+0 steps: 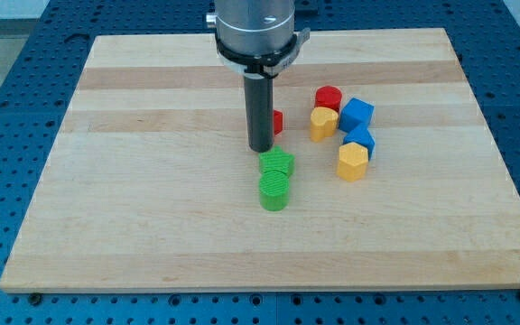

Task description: Move the red star towards the yellow heart

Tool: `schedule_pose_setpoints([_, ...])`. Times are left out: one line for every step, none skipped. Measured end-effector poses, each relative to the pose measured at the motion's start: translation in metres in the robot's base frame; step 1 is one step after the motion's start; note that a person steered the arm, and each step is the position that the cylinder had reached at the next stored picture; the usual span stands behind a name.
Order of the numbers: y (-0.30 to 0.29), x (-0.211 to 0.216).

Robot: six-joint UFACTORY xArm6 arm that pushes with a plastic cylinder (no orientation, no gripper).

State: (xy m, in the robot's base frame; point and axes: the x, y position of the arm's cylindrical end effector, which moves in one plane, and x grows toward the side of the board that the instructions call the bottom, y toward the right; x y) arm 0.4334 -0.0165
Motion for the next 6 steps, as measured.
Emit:
schedule_pose_setpoints([-0.022,0.020])
schedule_pose_setpoints([-0.034,0.014])
schedule_pose_setpoints([-0.023,-0.051])
schedule_pose_setpoints([-0.023,-0.052])
schedule_pose_setpoints([-0.013,-0.052])
schedule_pose_setpoints([0.009,-0.057])
